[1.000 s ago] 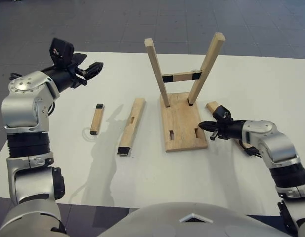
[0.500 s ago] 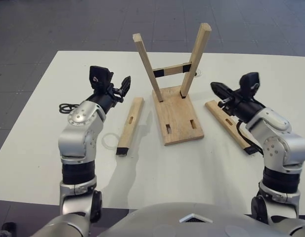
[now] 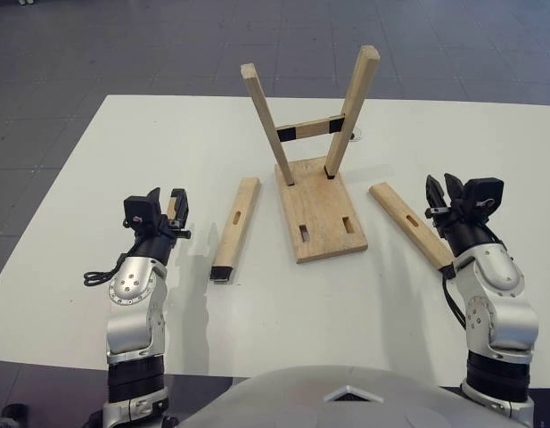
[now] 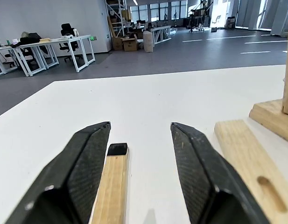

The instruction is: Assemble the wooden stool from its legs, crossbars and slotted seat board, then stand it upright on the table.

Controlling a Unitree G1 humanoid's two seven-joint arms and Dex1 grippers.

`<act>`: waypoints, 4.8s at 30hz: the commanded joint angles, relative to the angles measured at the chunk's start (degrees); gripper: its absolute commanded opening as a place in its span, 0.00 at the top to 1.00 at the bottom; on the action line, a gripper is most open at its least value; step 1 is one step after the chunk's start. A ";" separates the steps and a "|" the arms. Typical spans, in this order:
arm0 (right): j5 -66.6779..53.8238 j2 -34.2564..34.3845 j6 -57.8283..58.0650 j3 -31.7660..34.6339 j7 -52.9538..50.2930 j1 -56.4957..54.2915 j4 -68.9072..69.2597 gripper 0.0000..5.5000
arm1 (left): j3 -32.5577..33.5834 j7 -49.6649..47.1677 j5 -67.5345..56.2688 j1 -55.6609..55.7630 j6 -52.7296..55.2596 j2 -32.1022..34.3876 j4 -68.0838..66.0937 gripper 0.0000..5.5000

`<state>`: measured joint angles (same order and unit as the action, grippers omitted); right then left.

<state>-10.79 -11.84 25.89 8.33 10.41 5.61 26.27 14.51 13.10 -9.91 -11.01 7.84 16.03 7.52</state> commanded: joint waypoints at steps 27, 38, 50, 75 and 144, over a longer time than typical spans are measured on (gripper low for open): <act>-10.37 -0.36 6.61 6.74 0.99 -5.00 -2.73 0.57 | 6.57 -4.72 -7.62 20.84 0.28 1.00 0.42 0.76; -38.60 3.11 19.45 6.67 0.57 -12.01 8.59 0.35 | -12.13 14.56 -13.00 39.64 1.78 -0.42 1.52 0.76; -66.30 5.35 18.30 7.37 -13.47 -26.99 3.30 0.35 | -24.47 22.52 0.01 34.35 -10.13 2.22 2.74 0.76; -71.82 -4.33 17.20 4.10 -10.73 -25.72 2.67 0.93 | -24.90 27.37 -0.21 32.40 -16.98 3.50 1.23 0.70; -16.58 -25.00 8.86 -5.59 24.46 -10.04 -25.41 0.93 | -30.75 27.05 13.59 23.51 -22.77 8.44 -3.61 0.50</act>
<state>-29.17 -36.24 28.76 5.43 34.91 -7.01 2.15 -16.06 39.87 3.59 12.44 -15.62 24.12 3.43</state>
